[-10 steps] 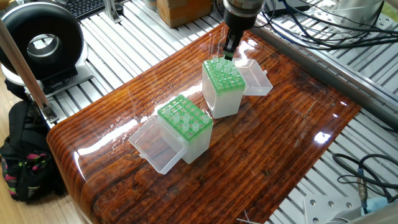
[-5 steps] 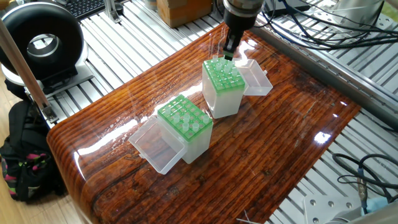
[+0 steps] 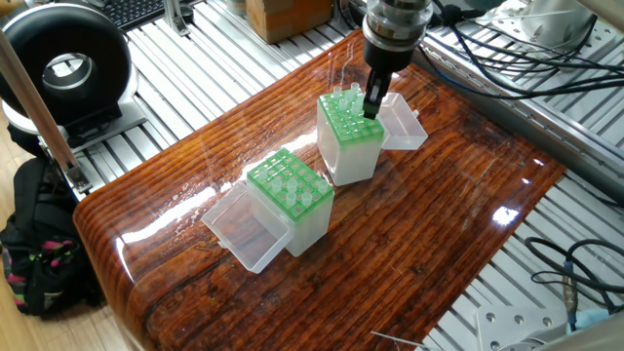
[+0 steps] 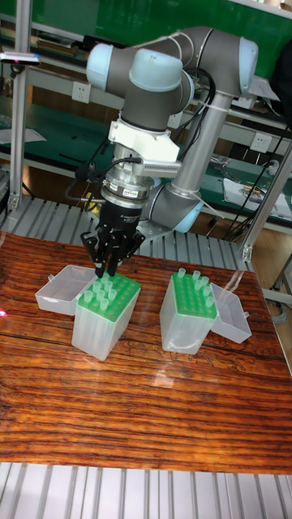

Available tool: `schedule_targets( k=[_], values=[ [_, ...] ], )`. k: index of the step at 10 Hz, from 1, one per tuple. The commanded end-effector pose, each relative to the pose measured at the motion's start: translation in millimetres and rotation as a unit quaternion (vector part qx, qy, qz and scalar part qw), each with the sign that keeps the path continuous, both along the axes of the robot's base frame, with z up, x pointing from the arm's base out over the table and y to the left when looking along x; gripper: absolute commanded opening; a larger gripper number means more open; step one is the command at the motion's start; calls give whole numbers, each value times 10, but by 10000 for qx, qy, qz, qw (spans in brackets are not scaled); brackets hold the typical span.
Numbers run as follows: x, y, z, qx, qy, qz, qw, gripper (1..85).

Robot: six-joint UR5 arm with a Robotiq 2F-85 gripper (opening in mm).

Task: Transfer all large pipette tips from one holder to another

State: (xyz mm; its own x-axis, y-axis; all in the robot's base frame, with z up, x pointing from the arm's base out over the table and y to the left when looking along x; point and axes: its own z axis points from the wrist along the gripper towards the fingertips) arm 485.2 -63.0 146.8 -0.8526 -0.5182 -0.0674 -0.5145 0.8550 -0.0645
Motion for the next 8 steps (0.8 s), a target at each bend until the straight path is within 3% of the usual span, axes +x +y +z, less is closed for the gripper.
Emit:
schedule_targets(
  k=[1, 8],
  values=[
    [16, 25, -8, 70, -42, -15, 10000, 293],
    [22, 60, -56, 138, -65, 1, 9999, 283]
  ],
)
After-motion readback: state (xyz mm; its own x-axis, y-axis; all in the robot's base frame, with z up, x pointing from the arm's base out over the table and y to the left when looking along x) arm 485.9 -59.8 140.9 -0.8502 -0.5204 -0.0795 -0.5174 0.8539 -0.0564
